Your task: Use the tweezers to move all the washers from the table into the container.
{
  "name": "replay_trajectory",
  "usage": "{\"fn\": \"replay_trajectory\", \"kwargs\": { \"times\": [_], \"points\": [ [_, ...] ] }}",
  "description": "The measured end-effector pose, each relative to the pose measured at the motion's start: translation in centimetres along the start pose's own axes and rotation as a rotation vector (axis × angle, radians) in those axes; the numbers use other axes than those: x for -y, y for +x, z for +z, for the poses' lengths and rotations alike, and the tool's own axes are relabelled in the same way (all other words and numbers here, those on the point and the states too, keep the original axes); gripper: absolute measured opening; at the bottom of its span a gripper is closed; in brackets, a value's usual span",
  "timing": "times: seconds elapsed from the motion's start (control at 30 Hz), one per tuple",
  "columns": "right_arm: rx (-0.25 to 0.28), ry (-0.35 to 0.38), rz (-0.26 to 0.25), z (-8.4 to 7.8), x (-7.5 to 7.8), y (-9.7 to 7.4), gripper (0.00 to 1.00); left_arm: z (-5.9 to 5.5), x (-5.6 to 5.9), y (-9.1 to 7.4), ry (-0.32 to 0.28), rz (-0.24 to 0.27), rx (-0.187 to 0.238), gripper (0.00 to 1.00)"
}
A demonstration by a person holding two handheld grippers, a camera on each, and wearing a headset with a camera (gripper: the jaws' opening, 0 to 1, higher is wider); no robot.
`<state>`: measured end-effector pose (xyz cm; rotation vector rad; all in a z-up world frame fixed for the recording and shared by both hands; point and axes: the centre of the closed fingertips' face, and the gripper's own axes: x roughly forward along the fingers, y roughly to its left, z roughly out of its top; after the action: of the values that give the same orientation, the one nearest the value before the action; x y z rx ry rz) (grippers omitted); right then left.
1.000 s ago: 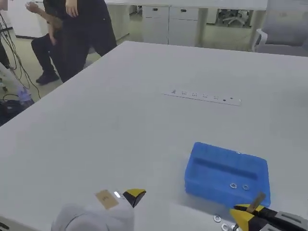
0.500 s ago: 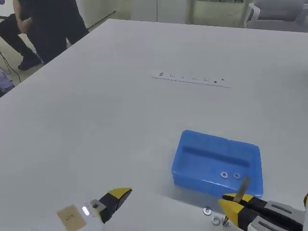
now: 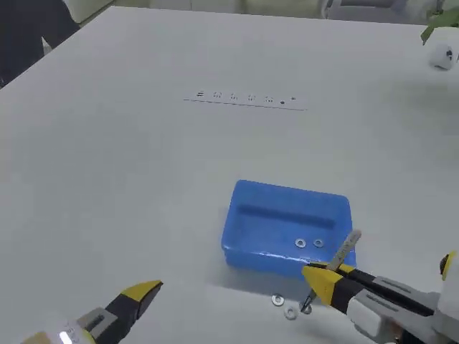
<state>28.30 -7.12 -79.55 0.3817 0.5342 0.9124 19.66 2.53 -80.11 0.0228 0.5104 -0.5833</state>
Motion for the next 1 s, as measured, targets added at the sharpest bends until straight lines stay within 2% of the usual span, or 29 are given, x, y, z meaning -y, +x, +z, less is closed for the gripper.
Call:
{"fn": "replay_trajectory", "kwargs": {
  "times": [0.07,0.33,0.53,0.73,1.0],
  "points": [
    [0.011,0.0,-0.001,0.7,-0.2,-0.4,0.03,-0.1,0.0,0.0,0.002,-0.002,-0.008,0.79],
    [0.044,-0.006,-0.019,2.9,-0.4,-1.3,0.03,0.0,-0.3,-0.1,-0.012,0.008,0.005,0.8],
    [0.048,-0.031,-0.03,4.4,-0.3,-1.0,0.03,0.0,-0.5,-0.1,-0.015,0.019,0.007,0.8],
    [0.051,-0.043,-0.021,5.7,0.5,0.4,0.04,-0.3,-0.7,-0.1,-0.015,0.029,-0.006,0.8],
    [0.039,-0.076,0.014,6.7,1.5,3.5,0.04,-0.5,-0.9,0.1,-0.017,0.037,-0.015,0.79]
  ]
}}
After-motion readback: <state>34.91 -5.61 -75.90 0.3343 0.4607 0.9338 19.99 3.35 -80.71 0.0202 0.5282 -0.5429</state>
